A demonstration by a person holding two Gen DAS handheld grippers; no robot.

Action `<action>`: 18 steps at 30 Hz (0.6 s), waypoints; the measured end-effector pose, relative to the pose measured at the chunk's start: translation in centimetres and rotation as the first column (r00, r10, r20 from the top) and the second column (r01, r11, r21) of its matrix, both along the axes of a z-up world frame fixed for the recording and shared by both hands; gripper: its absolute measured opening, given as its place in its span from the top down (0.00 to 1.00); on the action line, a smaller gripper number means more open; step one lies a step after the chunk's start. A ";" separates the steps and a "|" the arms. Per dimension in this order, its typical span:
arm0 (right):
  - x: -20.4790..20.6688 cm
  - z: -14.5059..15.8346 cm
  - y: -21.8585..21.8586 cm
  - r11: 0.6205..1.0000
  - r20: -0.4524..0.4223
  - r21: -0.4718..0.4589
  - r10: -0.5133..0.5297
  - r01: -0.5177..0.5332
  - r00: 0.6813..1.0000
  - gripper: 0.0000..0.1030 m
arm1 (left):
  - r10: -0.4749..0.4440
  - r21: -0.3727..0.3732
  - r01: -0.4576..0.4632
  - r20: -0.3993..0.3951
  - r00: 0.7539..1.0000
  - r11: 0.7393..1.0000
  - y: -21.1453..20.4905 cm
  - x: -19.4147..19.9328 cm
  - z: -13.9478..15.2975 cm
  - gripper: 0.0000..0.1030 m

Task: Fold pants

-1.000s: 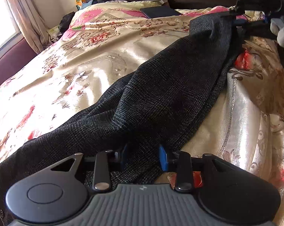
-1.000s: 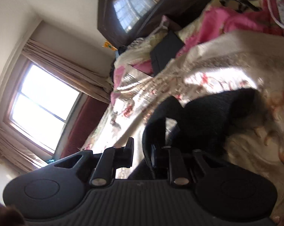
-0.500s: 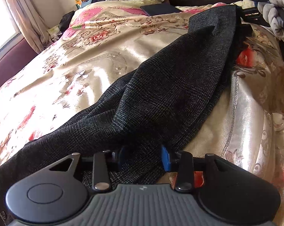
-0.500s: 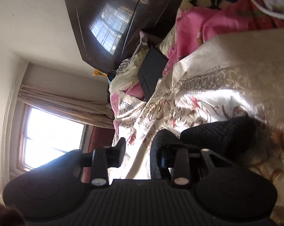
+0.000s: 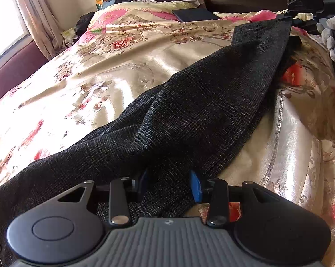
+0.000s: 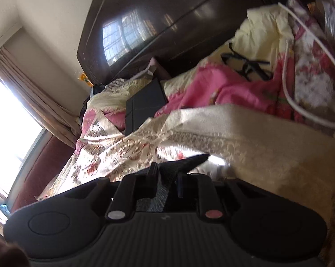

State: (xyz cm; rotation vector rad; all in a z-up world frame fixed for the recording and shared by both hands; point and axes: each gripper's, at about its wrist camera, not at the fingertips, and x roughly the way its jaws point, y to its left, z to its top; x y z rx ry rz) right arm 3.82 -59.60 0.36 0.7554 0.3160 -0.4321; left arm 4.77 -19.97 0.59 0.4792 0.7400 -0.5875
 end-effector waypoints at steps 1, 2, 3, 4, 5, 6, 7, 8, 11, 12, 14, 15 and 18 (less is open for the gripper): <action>0.3 0.1 0.0 1.000 -0.037 -0.026 -0.009 0.008 0.999 0.79 | 0.001 -0.001 -0.001 0.001 1.000 1.000 0.0 0.0 -0.1 0.48; 0.7 0.1 -0.1 0.999 -0.087 -0.048 -0.004 0.000 0.996 0.79 | 0.001 -0.002 -0.001 0.003 1.000 1.000 0.0 -0.1 -0.1 0.48; 0.9 0.0 -0.2 0.999 -0.102 -0.050 0.005 -0.011 0.995 0.79 | 0.002 -0.003 -0.002 0.005 1.000 1.000 0.0 -0.1 -0.1 0.48; 0.7 -0.1 -0.3 0.999 -0.102 -0.044 0.009 -0.013 0.995 0.79 | 0.004 -0.006 -0.004 0.004 1.000 1.000 0.0 -0.1 -0.1 0.48; 0.5 -0.2 -0.2 0.999 -0.097 -0.035 0.007 -0.011 0.995 0.79 | 0.006 -0.008 -0.006 0.003 1.000 1.000 0.1 -0.1 -0.1 0.48; 0.1 -0.2 -0.1 1.000 -0.086 -0.028 0.007 -0.010 0.996 0.79 | 0.006 -0.010 -0.006 0.002 1.000 1.000 0.1 -0.1 -0.1 0.48; -0.2 -0.3 0.0 0.999 -0.086 -0.031 0.005 -0.008 0.996 0.77 | 0.004 -0.012 -0.004 0.003 1.000 1.000 0.2 -0.1 -0.1 0.48; -0.4 -0.4 0.1 0.999 -0.096 -0.034 0.000 -0.003 0.995 0.76 | 0.004 -0.015 -0.004 0.004 1.000 1.000 0.3 -0.2 -0.1 0.48; -1.2 -0.7 0.0 1.000 -0.118 -0.013 -0.016 0.014 0.993 0.76 | 0.007 -0.034 -0.007 -0.006 1.000 0.999 0.8 -0.1 -0.1 0.47; -1.6 -0.6 0.0 1.000 -0.123 -0.011 -0.023 0.022 0.992 0.75 | 0.008 -0.039 -0.009 -0.010 1.000 0.999 1.0 -0.1 -0.1 0.47; -2.2 -0.6 0.0 0.999 -0.138 -0.025 -0.024 0.020 0.990 0.70 | 0.010 -0.041 -0.011 -0.012 1.000 0.999 1.4 -0.3 0.0 0.45; -2.6 -0.5 0.0 0.999 -0.144 -0.031 -0.023 0.019 0.989 0.69 | 0.013 -0.040 -0.013 -0.012 1.000 0.999 1.6 -0.4 0.1 0.45; -3.8 -0.6 0.2 0.999 -0.147 -0.025 -0.029 0.026 0.989 0.68 | 0.021 -0.045 -0.022 -0.019 1.000 0.999 2.2 -0.8 0.1 0.43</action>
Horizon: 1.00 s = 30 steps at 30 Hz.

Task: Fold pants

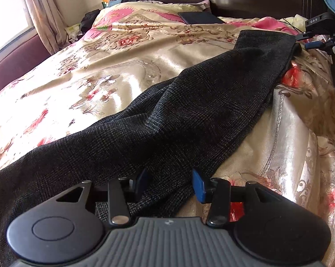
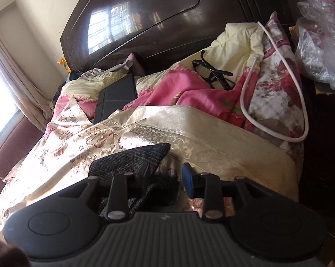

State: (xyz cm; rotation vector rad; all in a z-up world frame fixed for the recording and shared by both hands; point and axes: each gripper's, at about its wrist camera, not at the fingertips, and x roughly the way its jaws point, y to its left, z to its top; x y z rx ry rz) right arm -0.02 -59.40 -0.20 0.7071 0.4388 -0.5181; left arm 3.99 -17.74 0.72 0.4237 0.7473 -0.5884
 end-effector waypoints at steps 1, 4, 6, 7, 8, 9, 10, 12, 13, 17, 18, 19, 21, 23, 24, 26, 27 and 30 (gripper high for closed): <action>-0.4 -0.1 0.0 1.000 0.004 0.012 0.000 0.000 1.000 0.68 | -0.001 0.002 0.001 0.000 1.000 1.000 0.1 -0.1 0.0 0.43; -1.4 -0.3 0.0 0.997 0.036 0.078 0.012 -0.015 0.999 0.63 | -0.014 0.019 0.013 0.016 1.000 1.000 -0.1 -0.4 0.0 0.43; -1.6 -0.4 0.0 0.993 0.060 0.115 0.028 -0.035 0.998 0.58 | -0.021 0.029 0.020 0.020 1.000 0.999 -0.2 -0.4 0.0 0.43; -1.5 -0.5 0.0 0.988 0.083 0.150 0.028 -0.040 0.996 0.58 | -0.021 0.029 0.021 0.019 1.000 0.999 -0.2 -0.4 0.0 0.43; -1.5 -0.6 -0.2 0.982 0.106 0.186 0.026 -0.046 0.994 0.58 | -0.021 0.031 0.021 0.017 1.000 0.999 -0.3 -0.4 0.0 0.43; -1.3 -0.8 -0.2 0.973 0.127 0.224 0.026 -0.054 0.992 0.58 | -0.019 0.031 0.019 0.016 1.000 0.999 -0.3 -0.4 0.1 0.43; -1.2 -1.0 -0.3 0.963 0.141 0.261 0.027 -0.063 0.990 0.58 | -0.017 0.031 0.016 0.015 1.000 0.999 -0.3 -0.4 0.1 0.43; -0.7 -1.8 -0.1 0.933 0.166 0.348 0.034 -0.091 0.986 0.58 | -0.012 0.031 0.012 0.014 1.000 0.999 -0.3 -0.4 0.1 0.43; -0.3 -2.2 0.0 0.926 0.168 0.367 0.033 -0.093 0.985 0.57 | -0.012 0.032 0.012 0.014 1.000 0.999 -0.4 -0.4 0.0 0.43; 2.8 -3.4 -0.2 0.920 0.171 0.386 0.004 -0.071 0.985 0.58 | -0.023 0.044 0.023 0.013 1.000 0.999 -0.7 -0.3 0.0 0.43; 4.1 -3.5 -0.6 0.918 0.171 0.391 0.003 -0.070 0.985 0.73 | -0.026 0.047 0.026 0.012 1.000 0.999 -0.9 -0.2 0.0 0.43; 5.2 -3.1 -0.9 0.918 0.163 0.392 -0.001 -0.064 0.987 0.92 | -0.029 0.051 0.029 0.010 1.000 0.998 -0.9 -0.2 0.1 0.43; 6.1 -0.7 -0.4 0.938 0.237 0.323 0.048 -0.125 0.970 0.93 | -0.035 0.057 0.034 0.010 0.999 0.998 -1.1 -0.2 0.2 0.43; 5.2 2.9 1.9 0.981 0.281 0.097 0.135 -0.168 0.950 0.93 | -0.034 0.056 0.033 0.010 0.999 0.998 -1.0 -0.2 0.3 0.43; 4.2 4.3 3.5 0.982 0.301 -0.030 0.185 -0.184 0.936 0.93 | -0.035 0.054 0.035 0.007 0.999 0.998 -0.9 -0.3 0.3 0.43; 2.2 5.4 6.0 0.949 0.328 -0.245 0.275 -0.200 0.904 0.93 | -0.042 0.054 0.042 0.005 0.999 0.998 -1.0 -0.4 0.0 0.43; 1.7 5.1 6.7 0.931 0.289 -0.316 0.276 -0.181 0.917 0.93 | -0.045 0.056 0.044 0.006 0.999 0.997 -1.0 -0.4 -0.1 0.43; 3.3 1.0 3.3 0.984 0.145 -0.118 0.153 -0.137 0.978 0.83 | -0.056 0.059 0.055 0.004 0.998 0.997 -1.1 -0.2 -0.1 0.42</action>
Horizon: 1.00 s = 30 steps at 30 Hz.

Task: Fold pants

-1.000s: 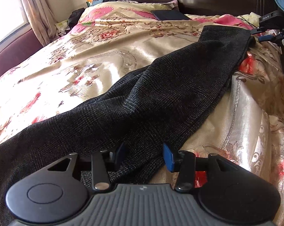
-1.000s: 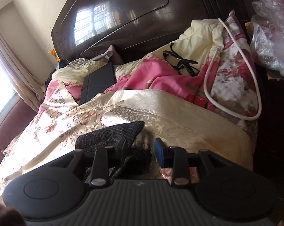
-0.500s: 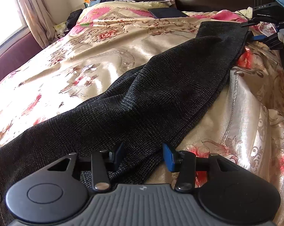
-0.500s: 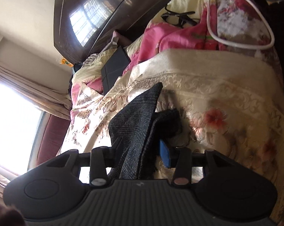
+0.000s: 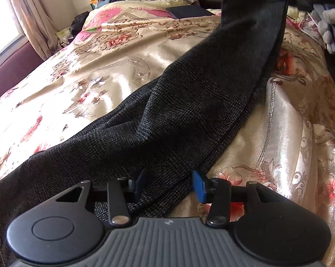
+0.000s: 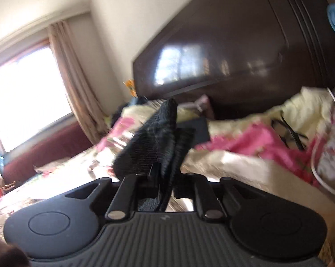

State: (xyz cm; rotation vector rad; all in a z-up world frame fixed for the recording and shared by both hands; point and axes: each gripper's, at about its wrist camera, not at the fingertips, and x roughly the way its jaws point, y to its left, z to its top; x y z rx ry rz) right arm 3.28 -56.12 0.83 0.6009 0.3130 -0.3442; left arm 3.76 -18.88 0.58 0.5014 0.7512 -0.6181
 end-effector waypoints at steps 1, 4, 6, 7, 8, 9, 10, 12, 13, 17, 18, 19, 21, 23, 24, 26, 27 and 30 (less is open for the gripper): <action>0.3 -1.4 -1.4 0.996 -0.045 0.082 -0.022 0.026 0.999 0.83 | -0.001 0.000 0.001 -0.001 1.000 1.000 0.0 0.0 0.1 0.42; -0.3 -3.7 -3.6 0.977 -0.059 0.205 -0.053 0.064 0.997 0.83 | 0.005 0.002 -0.005 0.000 1.000 1.000 0.2 -0.1 0.1 0.42; -0.8 -3.8 -3.9 0.974 -0.039 0.218 -0.051 0.058 0.998 0.83 | 0.009 0.001 -0.009 -0.002 1.000 1.000 0.3 -0.1 0.0 0.42; -0.8 -3.7 -4.0 0.975 -0.040 0.216 -0.050 0.057 0.998 0.83 | 0.007 0.004 -0.007 -0.002 1.000 1.000 0.2 -0.1 0.0 0.42; -0.8 -3.7 -4.2 0.974 -0.044 0.216 -0.052 0.060 0.998 0.83 | 0.003 0.008 -0.003 0.001 1.000 1.000 0.1 0.0 0.1 0.42; -0.6 -3.7 -4.4 0.972 -0.048 0.227 -0.053 0.063 0.997 0.82 | 0.004 0.009 -0.004 0.004 1.000 1.000 0.0 0.0 0.3 0.42; -0.4 -3.8 -4.6 0.967 -0.052 0.246 -0.052 0.064 0.997 0.81 | 0.008 0.006 -0.008 0.009 1.000 1.000 0.0 -0.1 0.5 0.42; 0.1 -3.5 -4.9 0.975 -0.119 0.201 -0.075 0.098 0.990 0.89 | 0.020 0.001 -0.020 0.013 1.000 1.000 0.2 -0.1 0.7 0.42; 0.1 -3.3 -5.0 0.978 -0.143 0.179 -0.084 0.110 0.986 0.89 | 0.032 0.005 -0.032 0.005 0.999 0.999 0.5 -0.1 0.6 0.41; -0.7 -2.2 -4.0 0.988 -0.180 0.108 -0.089 0.110 0.980 0.87 | 0.074 -0.018 -0.075 -0.039 0.997 0.997 3.0 -0.6 0.3 0.40; -1.0 -1.4 -3.4 0.991 -0.191 0.065 -0.105 0.120 0.976 0.83 | 0.086 -0.022 -0.087 -0.039 0.996 0.996 3.7 -0.9 0.5 0.40; -1.4 -0.6 -2.8 0.990 -0.198 0.018 -0.132 0.138 0.971 0.83 | 0.097 -0.027 -0.098 -0.030 0.995 0.995 4.4 -1.3 0.9 0.40; -2.5 1.5 -1.1 0.984 -0.187 -0.103 -0.166 0.149 0.968 0.83 | 0.123 -0.047 -0.123 -0.002 0.992 0.991 6.3 -2.2 1.9 0.40; -2.5 3.5 1.3 0.977 -0.171 -0.194 -0.120 0.086 0.978 0.82 | 0.175 -0.073 -0.174 0.008 0.985 0.982 8.6 -2.6 2.6 0.40; -2.1 4.4 2.8 0.977 -0.159 -0.210 -0.052 0.017 0.986 0.82 | 0.215 -0.090 -0.213 0.007 0.977 0.973 10.0 -2.6 2.9 0.40; 0.1 5.5 6.4 0.966 -0.164 -0.192 0.142 -0.173 0.976 0.75 | 0.299 -0.111 -0.296 0.012 0.954 0.949 12.8 -2.6 3.1 0.40; 1.4 5.7 8.2 0.951 -0.168 -0.164 0.235 -0.262 0.957 0.68 | 0.333 -0.112 -0.329 0.020 0.943 0.938 13.8 -2.6 3.0 0.40; 6.6 5.1 16.1 0.834 -0.143 -0.036 0.541 -0.551 0.829 0.67 | 0.454 -0.112 -0.446 0.060 0.889 0.888 17.6 -2.4 2.8 0.40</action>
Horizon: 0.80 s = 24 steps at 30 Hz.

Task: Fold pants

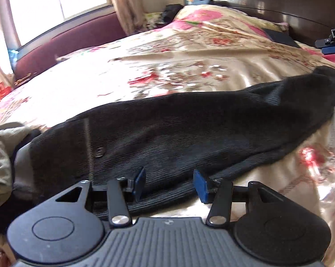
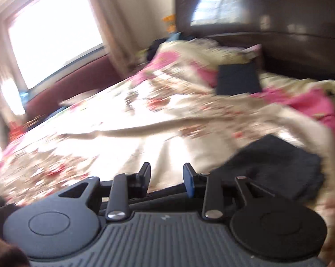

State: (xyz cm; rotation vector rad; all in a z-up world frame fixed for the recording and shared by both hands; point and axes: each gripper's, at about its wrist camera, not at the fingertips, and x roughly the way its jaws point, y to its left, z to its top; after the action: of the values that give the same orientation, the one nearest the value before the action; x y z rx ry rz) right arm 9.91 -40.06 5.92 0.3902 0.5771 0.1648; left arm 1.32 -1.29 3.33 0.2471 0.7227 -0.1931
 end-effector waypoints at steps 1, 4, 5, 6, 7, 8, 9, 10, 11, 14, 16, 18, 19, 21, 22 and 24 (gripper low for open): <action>1.5 -0.3 2.5 0.997 -0.011 0.023 0.073 -0.072 0.997 0.67 | 0.038 -0.001 -0.038 0.015 0.999 0.999 1.1 0.0 0.0 0.40; 5.7 -1.1 10.4 0.964 -0.062 0.057 0.263 -0.259 0.963 0.67 | 0.144 -0.014 -0.143 0.066 0.987 0.990 4.5 0.4 0.1 0.40; 6.6 -1.4 13.0 0.945 -0.072 0.063 0.324 -0.320 0.943 0.67 | 0.177 -0.024 -0.175 0.081 0.981 0.984 5.9 0.6 0.1 0.40; 7.2 -1.7 15.4 0.921 -0.076 0.070 0.389 -0.384 0.918 0.67 | 0.201 -0.030 -0.199 0.089 0.976 0.980 6.8 0.9 0.1 0.40; 7.7 -1.9 17.6 0.890 -0.084 0.071 0.455 -0.450 0.887 0.67 | 0.224 -0.035 -0.222 0.092 0.970 0.974 7.7 1.3 0.0 0.40; 7.9 -2.2 20.2 0.855 -0.096 0.054 0.519 -0.516 0.849 0.67 | 0.253 -0.040 -0.250 0.092 0.963 0.967 8.7 2.0 -0.4 0.39; 7.9 -2.3 22.0 0.831 -0.101 0.031 0.555 -0.555 0.826 0.68 | 0.273 -0.046 -0.269 0.094 0.957 0.962 9.6 2.4 -0.8 0.39; 7.5 -2.6 24.0 0.807 -0.103 0.008 0.588 -0.591 0.802 0.68 | 0.286 -0.051 -0.282 0.095 0.954 0.958 10.3 2.9 -1.2 0.39; 7.4 -2.9 25.4 0.787 -0.113 -0.002 0.613 -0.617 0.782 0.68 | 0.296 -0.057 -0.292 0.090 0.951 0.955 10.9 3.6 -1.8 0.39; 7.7 -3.4 26.7 0.770 -0.140 0.023 0.634 -0.638 0.760 0.68 | 0.322 -0.099 -0.318 0.025 0.946 0.943 13.0 4.9 -4.0 0.39; 8.3 -3.5 25.7 0.783 -0.142 0.024 0.618 -0.622 0.773 0.68 | 0.314 -0.132 -0.307 0.038 0.949 0.943 13.5 4.5 -4.2 0.39; 9.6 -3.3 24.2 0.807 -0.146 0.006 0.584 -0.590 0.798 0.67 | 0.294 -0.099 -0.288 0.054 0.954 0.953 13.1 3.9 -4.3 0.39; 10.2 -3.4 23.5 0.815 -0.151 0.013 0.575 -0.580 0.804 0.67 | 0.287 -0.081 -0.282 0.064 0.956 0.956 12.7 3.6 -4.4 0.39; 11.8 -3.8 22.6 0.820 -0.168 0.040 0.569 -0.571 0.805 0.67 | 0.277 -0.047 -0.274 0.081 0.957 0.961 11.9 3.2 -4.5 0.39; 12.5 -4.1 22.4 0.814 -0.177 0.060 0.578 -0.577 0.797 0.67 | 0.276 -0.039 -0.274 0.083 0.957 0.961 11.8 3.2 -4.5 0.39; 13.8 -5.0 22.7 0.781 -0.210 0.104 0.623 -0.616 0.754 0.67 | 0.284 -0.045 -0.281 0.076 0.956 0.959 11.7 3.5 -4.4 0.38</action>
State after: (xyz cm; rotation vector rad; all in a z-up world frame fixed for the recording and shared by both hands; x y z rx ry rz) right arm 23.70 -17.35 0.94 0.2302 0.9305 0.7829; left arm 4.79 10.42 -1.04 0.1159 0.6642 0.0773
